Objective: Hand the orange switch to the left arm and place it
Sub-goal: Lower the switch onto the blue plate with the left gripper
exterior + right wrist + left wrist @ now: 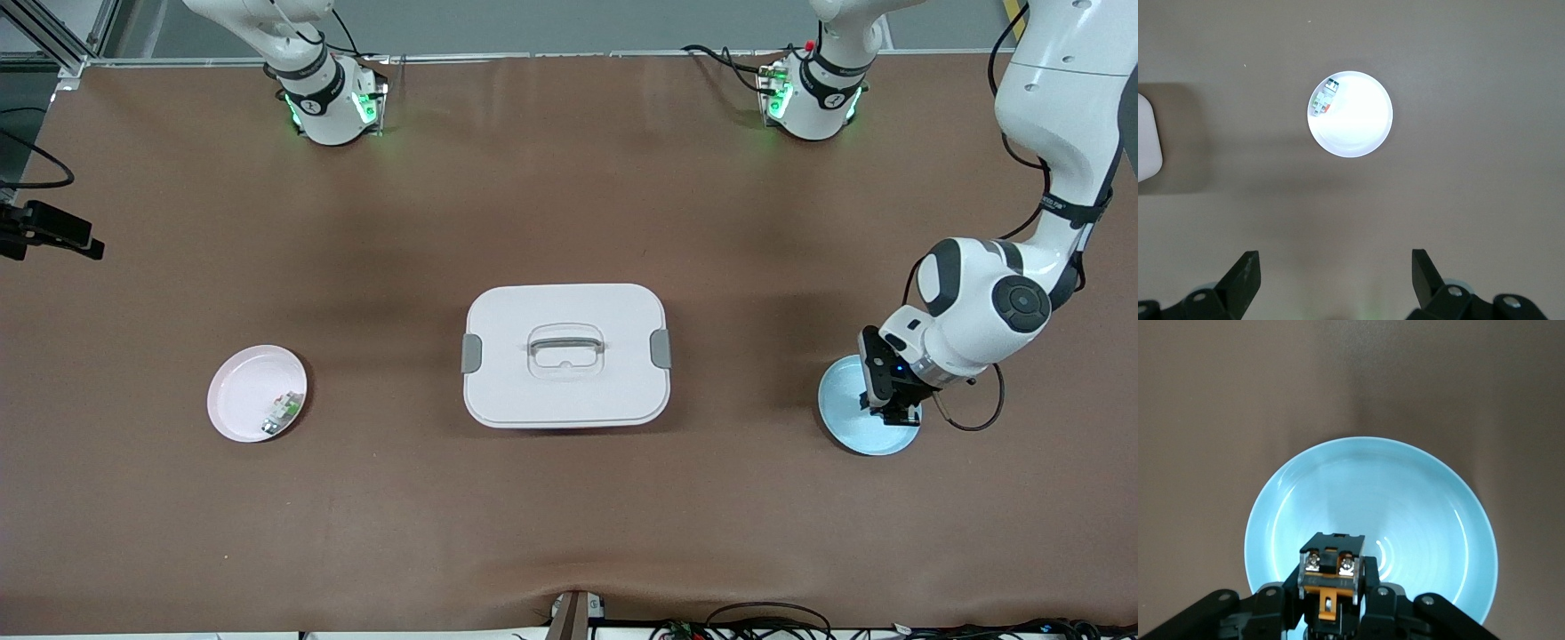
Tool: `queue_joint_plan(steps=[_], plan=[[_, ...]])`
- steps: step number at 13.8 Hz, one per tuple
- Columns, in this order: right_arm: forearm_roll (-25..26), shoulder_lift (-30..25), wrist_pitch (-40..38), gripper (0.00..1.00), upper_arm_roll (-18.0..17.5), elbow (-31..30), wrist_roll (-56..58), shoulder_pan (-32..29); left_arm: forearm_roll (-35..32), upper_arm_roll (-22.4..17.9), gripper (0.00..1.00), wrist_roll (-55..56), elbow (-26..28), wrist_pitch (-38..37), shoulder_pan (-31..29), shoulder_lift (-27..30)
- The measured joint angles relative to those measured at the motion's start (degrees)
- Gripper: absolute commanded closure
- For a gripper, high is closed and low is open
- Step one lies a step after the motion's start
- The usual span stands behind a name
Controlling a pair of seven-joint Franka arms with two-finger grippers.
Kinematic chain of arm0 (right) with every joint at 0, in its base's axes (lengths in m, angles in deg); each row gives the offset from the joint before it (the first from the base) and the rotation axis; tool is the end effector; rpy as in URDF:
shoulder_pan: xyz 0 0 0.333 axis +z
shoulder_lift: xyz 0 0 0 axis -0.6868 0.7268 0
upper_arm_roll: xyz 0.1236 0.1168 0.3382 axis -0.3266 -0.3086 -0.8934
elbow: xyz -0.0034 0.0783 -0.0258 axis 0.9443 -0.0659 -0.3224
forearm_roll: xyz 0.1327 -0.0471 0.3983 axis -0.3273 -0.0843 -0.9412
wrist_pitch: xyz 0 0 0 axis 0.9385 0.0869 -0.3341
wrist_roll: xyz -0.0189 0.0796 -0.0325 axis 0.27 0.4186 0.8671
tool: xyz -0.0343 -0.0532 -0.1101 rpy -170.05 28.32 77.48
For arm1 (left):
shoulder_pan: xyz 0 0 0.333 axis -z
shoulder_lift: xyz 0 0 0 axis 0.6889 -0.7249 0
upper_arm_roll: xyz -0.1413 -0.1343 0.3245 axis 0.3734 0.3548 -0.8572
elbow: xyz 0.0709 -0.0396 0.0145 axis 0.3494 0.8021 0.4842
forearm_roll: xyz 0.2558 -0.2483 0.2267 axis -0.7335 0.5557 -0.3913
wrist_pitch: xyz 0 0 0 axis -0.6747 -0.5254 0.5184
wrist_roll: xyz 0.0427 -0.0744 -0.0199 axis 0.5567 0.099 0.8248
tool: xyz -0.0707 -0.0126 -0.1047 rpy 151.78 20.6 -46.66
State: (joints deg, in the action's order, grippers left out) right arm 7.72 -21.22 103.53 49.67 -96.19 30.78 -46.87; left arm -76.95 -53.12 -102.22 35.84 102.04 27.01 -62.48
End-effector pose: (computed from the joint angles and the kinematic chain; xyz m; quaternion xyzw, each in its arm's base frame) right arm 0.6026 -0.0724 0.6613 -0.9990 0.0070 0.0422 0.0113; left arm 0.6919 0.0064 0.2352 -0.6820 0.7269 -0.0708 0.0389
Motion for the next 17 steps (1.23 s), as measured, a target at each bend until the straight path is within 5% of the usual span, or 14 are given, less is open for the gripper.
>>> queue_joint_plan(steps=[9, 11, 13, 17], plan=[[-0.6, -0.3, 0.4, 0.00, 1.1, -0.3, -0.1, -0.7, 0.0, -0.1, 0.97, -0.1, -0.8, 0.0, -0.2, -4.2], [-2.0, -0.3, 0.6, 0.00, 1.2, -0.4, -0.1, -1.9, 0.0, -0.1, 0.73, -0.1, -0.9, 0.0, -0.2, -4.2], [-2.4, -0.3, 0.6, 0.00, 1.3, -0.4, 0.0, -2.5, 0.0, -0.1, 0.00, -0.1, -1.2, 0.2, -0.2, -4.2], [-2.1, -0.4, 0.9, 0.00, 0.9, -0.4, 0.0, -2.5, 0.0, -0.1, 0.00, -2.8, -2.3, 0.5, -0.5, -4.2]])
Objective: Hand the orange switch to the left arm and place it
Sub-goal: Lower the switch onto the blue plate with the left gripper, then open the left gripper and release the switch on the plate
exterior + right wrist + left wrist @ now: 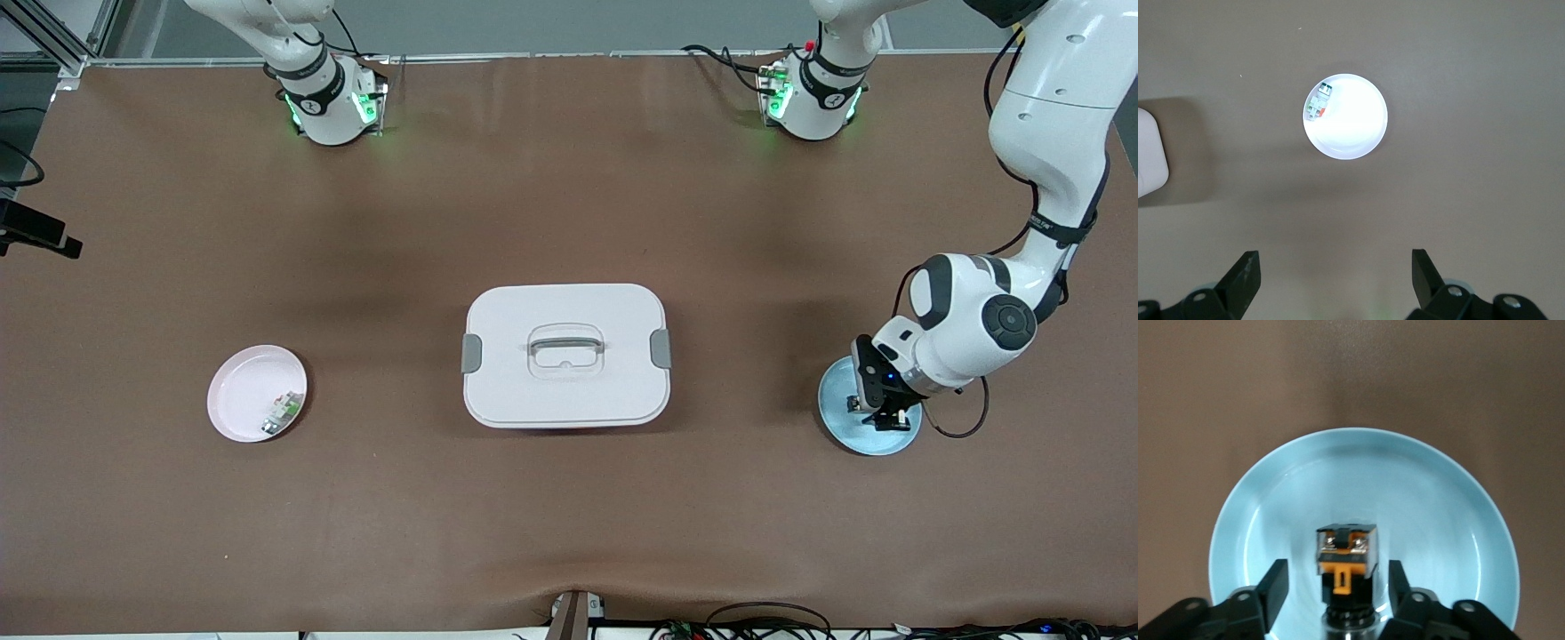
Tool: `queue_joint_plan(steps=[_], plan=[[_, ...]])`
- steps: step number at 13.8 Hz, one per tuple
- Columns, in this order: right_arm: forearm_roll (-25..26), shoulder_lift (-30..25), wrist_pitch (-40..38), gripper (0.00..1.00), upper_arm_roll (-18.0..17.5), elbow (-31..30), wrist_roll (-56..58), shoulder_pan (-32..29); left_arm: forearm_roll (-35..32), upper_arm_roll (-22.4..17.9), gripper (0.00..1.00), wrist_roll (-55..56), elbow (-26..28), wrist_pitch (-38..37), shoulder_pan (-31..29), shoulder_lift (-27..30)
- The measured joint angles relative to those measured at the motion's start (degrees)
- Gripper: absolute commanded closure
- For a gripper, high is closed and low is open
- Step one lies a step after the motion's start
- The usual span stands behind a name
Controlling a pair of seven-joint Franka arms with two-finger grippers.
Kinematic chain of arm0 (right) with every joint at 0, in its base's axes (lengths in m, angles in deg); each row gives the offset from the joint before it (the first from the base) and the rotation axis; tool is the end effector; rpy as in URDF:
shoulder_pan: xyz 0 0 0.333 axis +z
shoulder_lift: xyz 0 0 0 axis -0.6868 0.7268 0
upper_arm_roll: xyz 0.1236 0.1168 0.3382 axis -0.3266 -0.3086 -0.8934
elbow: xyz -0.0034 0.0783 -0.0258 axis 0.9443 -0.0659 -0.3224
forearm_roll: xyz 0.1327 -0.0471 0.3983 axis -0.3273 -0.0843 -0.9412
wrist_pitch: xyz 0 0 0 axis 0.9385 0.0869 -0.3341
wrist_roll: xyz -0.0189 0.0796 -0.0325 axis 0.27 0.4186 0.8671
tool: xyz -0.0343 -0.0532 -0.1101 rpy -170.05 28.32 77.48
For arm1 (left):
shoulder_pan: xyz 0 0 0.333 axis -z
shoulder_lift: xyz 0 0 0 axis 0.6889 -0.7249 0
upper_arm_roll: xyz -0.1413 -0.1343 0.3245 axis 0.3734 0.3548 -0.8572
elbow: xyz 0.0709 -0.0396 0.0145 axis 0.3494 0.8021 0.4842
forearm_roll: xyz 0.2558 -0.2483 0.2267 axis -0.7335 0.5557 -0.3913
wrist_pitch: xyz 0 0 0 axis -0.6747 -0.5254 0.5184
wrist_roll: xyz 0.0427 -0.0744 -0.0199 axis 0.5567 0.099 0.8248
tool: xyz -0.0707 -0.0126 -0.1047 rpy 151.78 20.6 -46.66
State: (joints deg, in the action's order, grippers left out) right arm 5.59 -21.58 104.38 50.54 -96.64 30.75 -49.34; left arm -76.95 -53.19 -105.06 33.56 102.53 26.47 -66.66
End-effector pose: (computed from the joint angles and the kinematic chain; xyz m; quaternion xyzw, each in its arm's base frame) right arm 0.5979 -0.1020 0.6626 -0.9984 0.0353 0.0326 0.0294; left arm 0.7002 0.0147 0.2037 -0.6713 0.7375 -0.0693 0.0265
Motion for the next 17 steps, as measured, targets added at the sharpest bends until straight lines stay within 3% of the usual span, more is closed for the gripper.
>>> queue_joint_plan(steps=[5, 10, 17], plan=[[2.9, -0.5, 0.8, 0.00, -0.6, 0.0, 0.0, 2.2, 1.8, 1.2, 0.00, 0.1, -2.3, -1.3, -0.1, 0.6], [3.0, -0.7, 1.1, 0.00, -0.6, 0.0, 0.0, 2.4, 6.8, 2.5, 0.00, 5.1, -8.7, -15.9, 0.0, 4.3], [3.0, -0.7, 1.0, 0.00, 0.0, -0.2, 0.0, 1.8, 10.9, 4.6, 0.00, 33.1, -14.3, -30.1, 0.2, 13.5]])
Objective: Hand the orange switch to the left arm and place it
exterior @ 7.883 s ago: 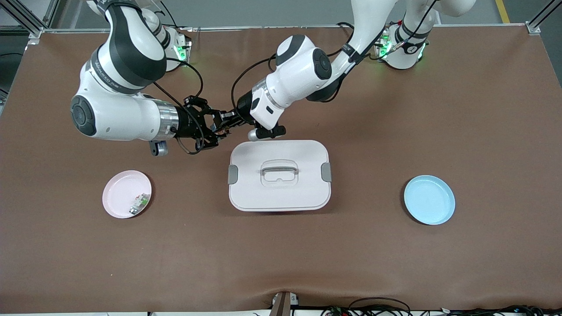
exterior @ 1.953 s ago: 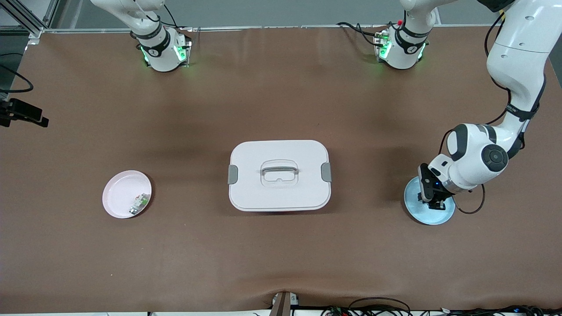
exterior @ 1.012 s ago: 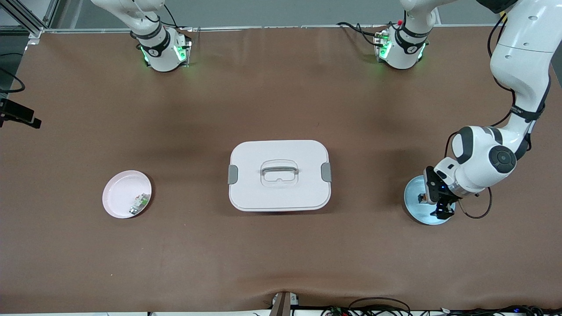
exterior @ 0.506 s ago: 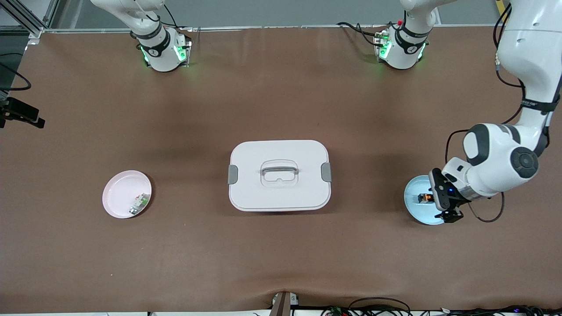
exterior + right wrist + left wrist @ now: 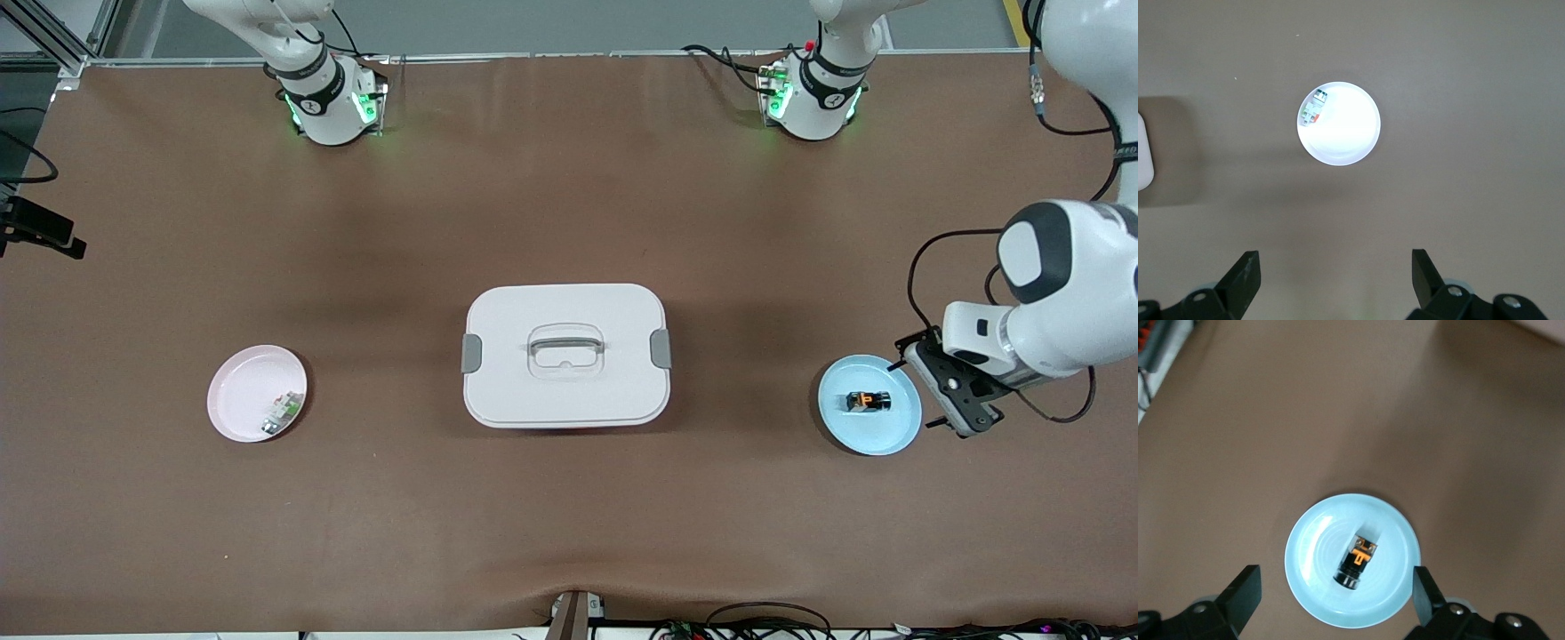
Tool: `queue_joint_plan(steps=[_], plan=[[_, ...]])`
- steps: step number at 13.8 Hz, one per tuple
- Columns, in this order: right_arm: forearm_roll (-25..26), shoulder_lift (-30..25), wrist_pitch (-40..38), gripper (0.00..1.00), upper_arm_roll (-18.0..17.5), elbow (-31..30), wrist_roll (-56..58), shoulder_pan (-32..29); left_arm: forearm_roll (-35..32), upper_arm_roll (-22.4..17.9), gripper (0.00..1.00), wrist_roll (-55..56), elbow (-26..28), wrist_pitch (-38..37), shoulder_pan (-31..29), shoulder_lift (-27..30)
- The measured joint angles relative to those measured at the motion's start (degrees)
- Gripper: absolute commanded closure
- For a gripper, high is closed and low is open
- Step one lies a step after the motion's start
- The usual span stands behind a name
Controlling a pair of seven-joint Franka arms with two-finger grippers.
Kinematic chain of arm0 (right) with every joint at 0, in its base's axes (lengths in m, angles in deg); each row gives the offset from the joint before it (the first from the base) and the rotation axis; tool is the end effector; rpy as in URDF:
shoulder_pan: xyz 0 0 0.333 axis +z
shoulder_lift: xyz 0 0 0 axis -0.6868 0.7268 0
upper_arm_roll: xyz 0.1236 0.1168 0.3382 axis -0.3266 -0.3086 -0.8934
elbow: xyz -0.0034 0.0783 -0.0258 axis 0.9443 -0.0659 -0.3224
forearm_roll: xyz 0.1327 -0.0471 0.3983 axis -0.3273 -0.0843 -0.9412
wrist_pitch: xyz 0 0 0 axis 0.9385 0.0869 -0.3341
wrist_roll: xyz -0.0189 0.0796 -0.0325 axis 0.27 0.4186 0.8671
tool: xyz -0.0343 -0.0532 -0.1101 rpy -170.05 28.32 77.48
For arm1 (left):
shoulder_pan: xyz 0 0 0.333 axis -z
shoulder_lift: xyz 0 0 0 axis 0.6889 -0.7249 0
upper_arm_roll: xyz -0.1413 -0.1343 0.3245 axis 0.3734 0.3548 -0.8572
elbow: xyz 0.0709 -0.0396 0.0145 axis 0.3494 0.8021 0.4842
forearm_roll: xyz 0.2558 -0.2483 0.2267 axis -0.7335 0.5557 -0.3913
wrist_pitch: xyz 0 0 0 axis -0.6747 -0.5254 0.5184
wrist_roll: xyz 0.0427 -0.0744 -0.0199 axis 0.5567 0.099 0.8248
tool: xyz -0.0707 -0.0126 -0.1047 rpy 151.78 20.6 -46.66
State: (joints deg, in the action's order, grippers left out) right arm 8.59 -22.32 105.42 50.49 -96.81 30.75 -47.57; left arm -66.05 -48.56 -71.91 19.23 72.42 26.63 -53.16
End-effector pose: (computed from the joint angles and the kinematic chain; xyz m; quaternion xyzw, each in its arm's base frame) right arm 0.5977 -0.0900 0.6702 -0.9995 0.0210 0.0225 0.0017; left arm 0.7200 -0.0249 0.4375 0.8642 -0.4966 0.0693 0.0425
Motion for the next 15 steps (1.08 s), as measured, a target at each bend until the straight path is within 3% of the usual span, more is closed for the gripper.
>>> queue_joint_plan(steps=[9, 15], plan=[[0.0, 0.0, 0.0, 0.00, -0.2, 0.0, 0.0, -0.3, -0.2, 6.3, 0.00, 36.2, -10.3, -10.2, 0.6, 1.6], [0.0, 0.0, 0.1, 0.00, -0.2, 0.0, 0.0, -0.3, -2.3, 5.2, 0.00, 50.3, -14.5, -10.5, 0.5, 2.0]])
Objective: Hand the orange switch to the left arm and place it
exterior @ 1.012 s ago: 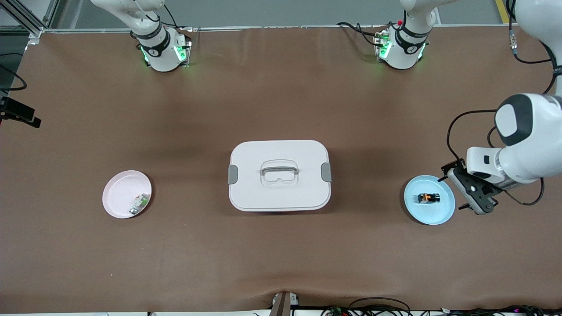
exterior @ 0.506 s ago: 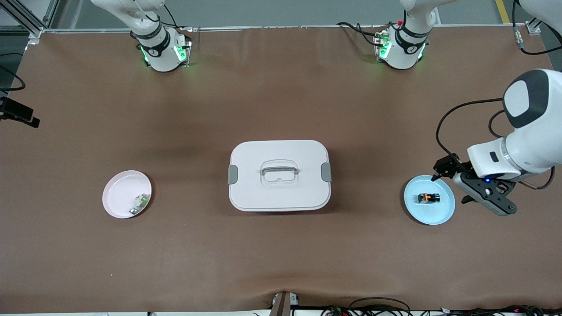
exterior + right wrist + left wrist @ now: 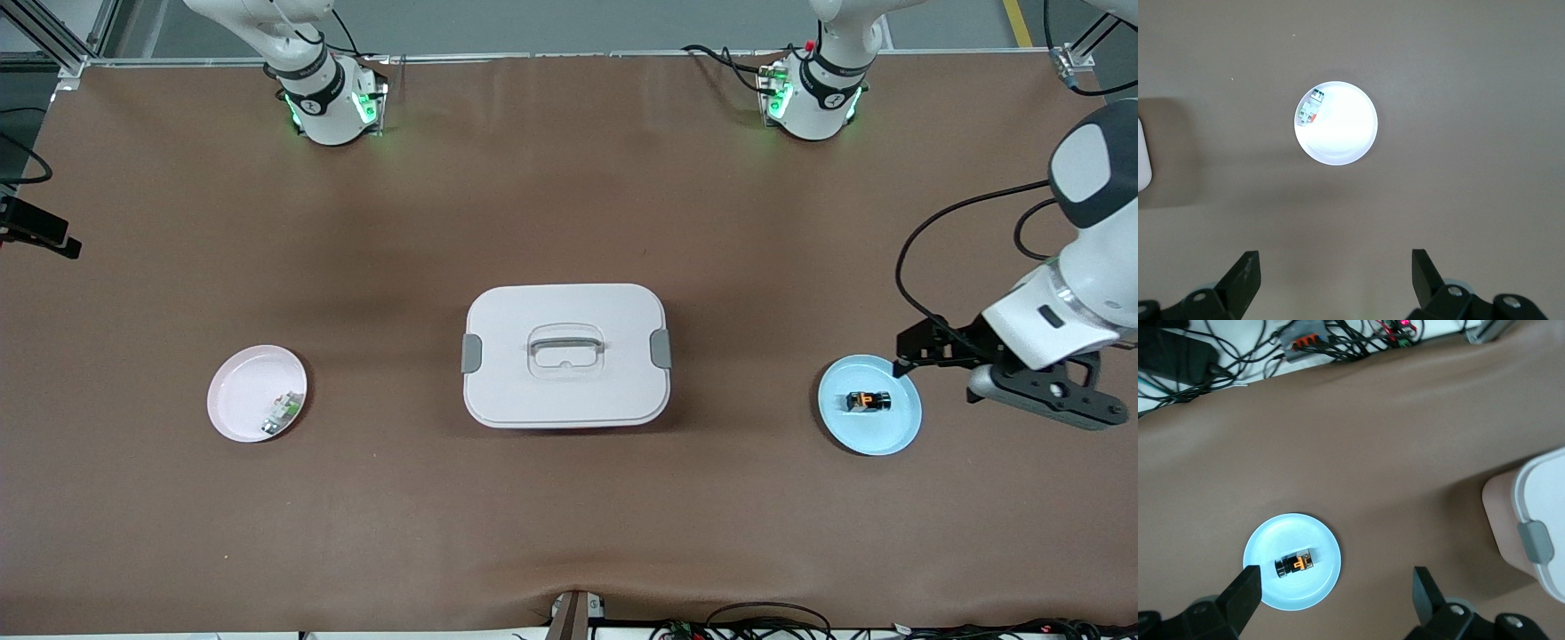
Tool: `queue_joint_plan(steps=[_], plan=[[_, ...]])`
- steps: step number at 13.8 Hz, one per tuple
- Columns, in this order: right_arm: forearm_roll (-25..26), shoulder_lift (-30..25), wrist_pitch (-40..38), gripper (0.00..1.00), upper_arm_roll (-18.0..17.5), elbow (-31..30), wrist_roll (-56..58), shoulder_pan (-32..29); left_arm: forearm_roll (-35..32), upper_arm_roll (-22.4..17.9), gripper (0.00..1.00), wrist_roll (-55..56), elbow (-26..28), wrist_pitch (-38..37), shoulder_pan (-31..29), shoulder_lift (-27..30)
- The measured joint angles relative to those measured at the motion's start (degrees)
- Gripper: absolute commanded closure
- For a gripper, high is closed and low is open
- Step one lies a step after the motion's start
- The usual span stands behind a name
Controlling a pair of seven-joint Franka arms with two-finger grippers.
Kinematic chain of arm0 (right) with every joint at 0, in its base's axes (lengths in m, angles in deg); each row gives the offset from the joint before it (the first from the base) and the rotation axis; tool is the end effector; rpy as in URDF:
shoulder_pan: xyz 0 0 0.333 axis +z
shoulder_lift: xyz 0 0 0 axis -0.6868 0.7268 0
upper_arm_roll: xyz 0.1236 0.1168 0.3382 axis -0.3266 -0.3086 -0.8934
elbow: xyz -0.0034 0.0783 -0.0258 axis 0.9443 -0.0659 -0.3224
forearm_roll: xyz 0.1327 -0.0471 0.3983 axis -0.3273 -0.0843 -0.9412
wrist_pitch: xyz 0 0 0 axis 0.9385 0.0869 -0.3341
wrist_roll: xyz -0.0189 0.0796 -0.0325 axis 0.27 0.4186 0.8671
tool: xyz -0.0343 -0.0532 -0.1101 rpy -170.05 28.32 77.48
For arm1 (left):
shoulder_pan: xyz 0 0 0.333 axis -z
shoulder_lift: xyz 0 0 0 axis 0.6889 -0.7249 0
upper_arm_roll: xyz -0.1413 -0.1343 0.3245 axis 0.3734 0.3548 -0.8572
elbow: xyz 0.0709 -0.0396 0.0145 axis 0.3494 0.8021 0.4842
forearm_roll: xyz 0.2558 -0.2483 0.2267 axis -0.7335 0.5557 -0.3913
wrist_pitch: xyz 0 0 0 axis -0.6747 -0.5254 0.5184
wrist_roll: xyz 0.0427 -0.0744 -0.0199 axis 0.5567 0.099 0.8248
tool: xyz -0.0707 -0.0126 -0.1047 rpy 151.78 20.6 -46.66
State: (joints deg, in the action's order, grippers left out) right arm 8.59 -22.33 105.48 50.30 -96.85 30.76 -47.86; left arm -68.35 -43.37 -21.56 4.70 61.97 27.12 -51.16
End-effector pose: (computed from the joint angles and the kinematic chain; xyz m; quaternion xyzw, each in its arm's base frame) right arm 0.5976 -0.0912 0.6701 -0.9995 0.0218 0.0223 0.0018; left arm 0.7277 -0.0702 0.5818 0.9846 -0.1306 0.0997 0.0597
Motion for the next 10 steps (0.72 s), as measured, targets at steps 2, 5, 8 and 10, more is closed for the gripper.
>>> queue_joint_plan(steps=[2, 5, 8, 10], plan=[[0.0, 0.0, 0.0, 0.00, 0.0, 0.0, 0.0, 0.0, 0.0, -3.0, 0.00, 5.3, -0.6, 0.0, 2.4, 0.3], [0.0, 0.0, 0.1, 0.00, 0.0, 0.0, 0.0, 0.0, 0.0, -13.8, 0.00, 10.7, -0.7, 0.0, 11.8, 1.7], [0.0, 0.0, 0.4, 0.00, -0.1, 0.0, 0.0, 0.0, 0.4, -18.3, 0.00, 11.1, -0.3, -0.6, 14.8, 3.2], [0.0, 0.0, 0.6, 0.00, -0.1, 0.0, 0.0, 0.0, 0.4, -18.8, 0.00, 11.1, 1.5, -1.0, 14.7, 5.0]])
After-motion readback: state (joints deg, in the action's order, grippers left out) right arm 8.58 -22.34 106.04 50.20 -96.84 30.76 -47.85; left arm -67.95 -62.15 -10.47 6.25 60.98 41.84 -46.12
